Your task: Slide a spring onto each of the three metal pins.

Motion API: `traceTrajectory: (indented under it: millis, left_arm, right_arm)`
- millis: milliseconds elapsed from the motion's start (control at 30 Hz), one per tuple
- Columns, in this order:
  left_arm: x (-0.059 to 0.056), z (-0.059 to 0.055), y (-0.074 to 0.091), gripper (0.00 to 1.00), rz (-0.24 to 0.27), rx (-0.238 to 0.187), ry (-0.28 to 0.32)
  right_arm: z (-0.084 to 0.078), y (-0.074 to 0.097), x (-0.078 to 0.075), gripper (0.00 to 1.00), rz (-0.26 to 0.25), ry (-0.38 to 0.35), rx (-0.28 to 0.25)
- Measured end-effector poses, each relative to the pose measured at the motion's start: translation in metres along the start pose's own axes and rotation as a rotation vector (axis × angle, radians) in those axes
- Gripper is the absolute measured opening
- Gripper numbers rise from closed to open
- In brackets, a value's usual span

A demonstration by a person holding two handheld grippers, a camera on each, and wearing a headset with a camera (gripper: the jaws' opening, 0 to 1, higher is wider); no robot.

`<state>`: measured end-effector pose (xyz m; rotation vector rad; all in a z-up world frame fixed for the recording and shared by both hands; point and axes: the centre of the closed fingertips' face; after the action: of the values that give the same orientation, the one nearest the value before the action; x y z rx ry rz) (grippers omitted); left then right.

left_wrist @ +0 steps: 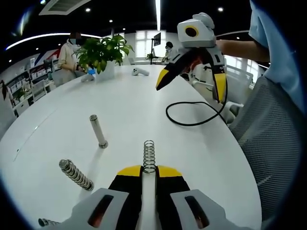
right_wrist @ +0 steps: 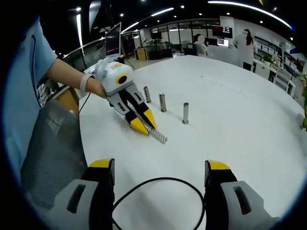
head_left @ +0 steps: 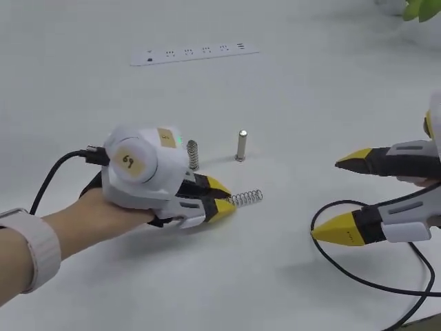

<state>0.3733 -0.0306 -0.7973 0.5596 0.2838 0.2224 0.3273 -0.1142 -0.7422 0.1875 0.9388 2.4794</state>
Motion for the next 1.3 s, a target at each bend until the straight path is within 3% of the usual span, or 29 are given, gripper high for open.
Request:
traceTrajectory:
  millis: [1300]
  left_arm:
    - [-0.005,0.014,0.021,0.02,0.011,-0.054,-0.007]
  right_arm:
    - [0.006,-0.007,0.003,0.74,0.024,0.029,0.003]
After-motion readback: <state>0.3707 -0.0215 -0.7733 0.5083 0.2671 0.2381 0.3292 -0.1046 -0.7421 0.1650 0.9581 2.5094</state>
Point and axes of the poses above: the centre of the closed fingertips' face, and the gripper's own axes: y roughly backward along the fingers, x roughly to its left, z roughly out of its top, and after that the axes turned 14 degrees about y, right-handed
